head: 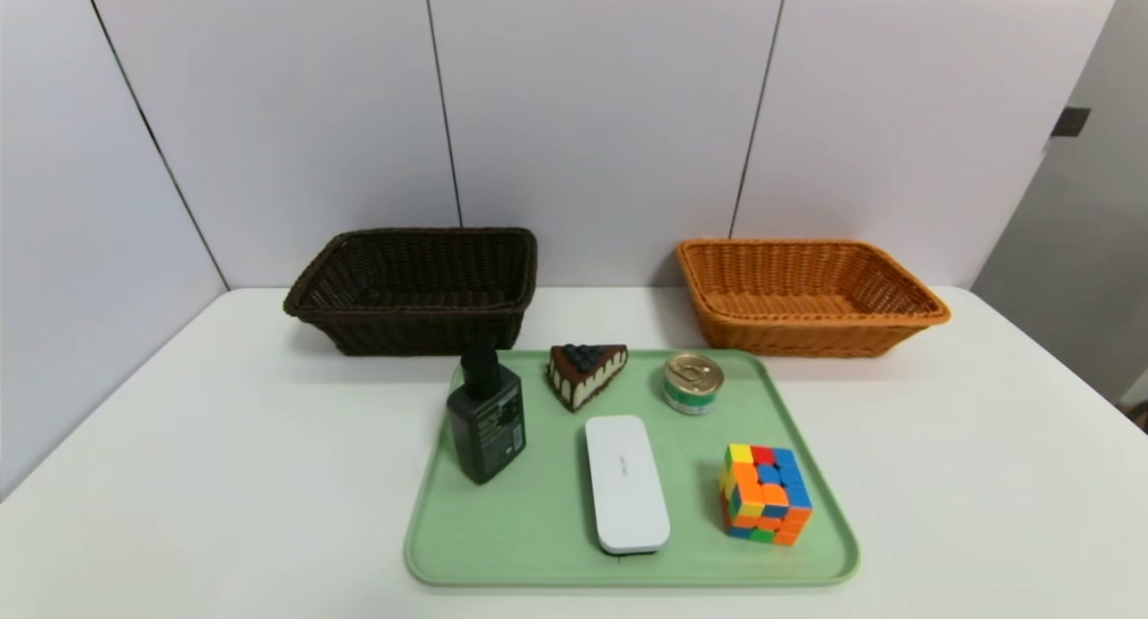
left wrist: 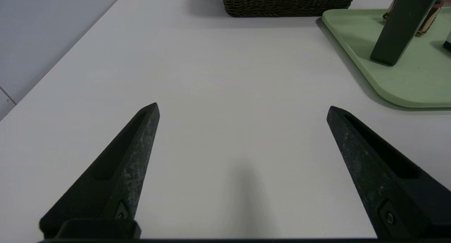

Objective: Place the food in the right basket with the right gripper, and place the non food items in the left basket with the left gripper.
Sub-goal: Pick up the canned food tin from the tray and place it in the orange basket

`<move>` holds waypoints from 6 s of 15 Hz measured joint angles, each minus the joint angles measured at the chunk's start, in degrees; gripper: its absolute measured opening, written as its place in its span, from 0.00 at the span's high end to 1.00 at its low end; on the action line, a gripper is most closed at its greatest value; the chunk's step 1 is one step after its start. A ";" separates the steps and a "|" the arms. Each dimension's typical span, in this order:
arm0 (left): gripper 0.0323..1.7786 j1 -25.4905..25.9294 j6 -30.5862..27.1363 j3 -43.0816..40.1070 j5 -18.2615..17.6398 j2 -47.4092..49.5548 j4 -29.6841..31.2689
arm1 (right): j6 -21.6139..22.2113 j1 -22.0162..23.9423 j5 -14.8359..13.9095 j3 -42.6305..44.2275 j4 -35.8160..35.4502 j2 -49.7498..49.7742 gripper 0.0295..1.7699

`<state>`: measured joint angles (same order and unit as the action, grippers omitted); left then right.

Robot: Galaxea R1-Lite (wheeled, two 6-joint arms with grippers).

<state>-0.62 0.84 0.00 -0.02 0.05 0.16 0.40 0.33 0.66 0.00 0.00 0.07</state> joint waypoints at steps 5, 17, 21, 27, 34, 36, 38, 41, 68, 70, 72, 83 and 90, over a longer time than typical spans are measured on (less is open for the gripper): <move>0.05 0.00 0.00 0.00 0.05 0.00 0.00 | 1.33 0.02 -0.17 0.00 -0.05 0.00 0.04; 0.05 0.00 -1.66 29.40 -5.24 -14.46 -17.88 | 2.99 0.07 0.99 27.92 6.41 -26.45 0.04; 0.05 -0.04 -1.24 38.61 -6.30 -29.26 -18.29 | 4.14 -0.15 0.85 45.39 12.01 -45.06 0.04; 0.05 -0.54 -0.29 51.07 -7.25 -49.71 -18.59 | 16.80 -10.36 -0.66 69.54 33.62 -67.83 0.04; 0.05 -5.63 0.54 55.32 -6.62 -64.43 -5.47 | 30.99 -26.37 -6.83 85.72 46.10 -89.10 0.04; 0.05 -6.92 2.82 55.45 -6.36 -67.00 -5.41 | 31.62 -29.21 -7.38 89.08 47.29 -93.98 0.04; 0.05 -9.41 6.60 55.94 -4.13 -68.60 -7.05 | 33.11 -32.00 -7.81 92.31 48.15 -98.30 0.04; 0.05 -13.54 8.97 56.11 -1.57 -69.34 -10.26 | 37.16 -34.76 -9.39 99.58 52.01 -105.83 0.04; 0.05 -14.86 8.80 53.80 -2.15 -62.15 -13.02 | 40.52 -37.06 -21.77 107.45 46.47 -127.09 0.04; 0.05 -14.81 8.85 53.80 -2.17 -62.04 -13.02 | 40.55 -37.10 -22.17 107.36 45.95 -127.37 0.04; 0.05 -14.81 8.86 53.80 -2.23 -61.98 -13.02 | 40.50 -37.10 -23.39 107.22 45.91 -127.55 0.04; 0.05 -14.86 8.91 52.31 -2.40 -60.93 -12.92 | 40.94 -36.43 -23.56 106.91 42.78 -128.27 0.04; 0.05 -14.88 8.91 52.18 -2.61 -60.05 -13.00 | 41.05 -36.22 -23.45 106.80 42.69 -128.60 0.04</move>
<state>-15.51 9.75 52.18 -2.63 -60.00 -12.84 41.45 -35.89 -22.80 106.80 42.69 -128.53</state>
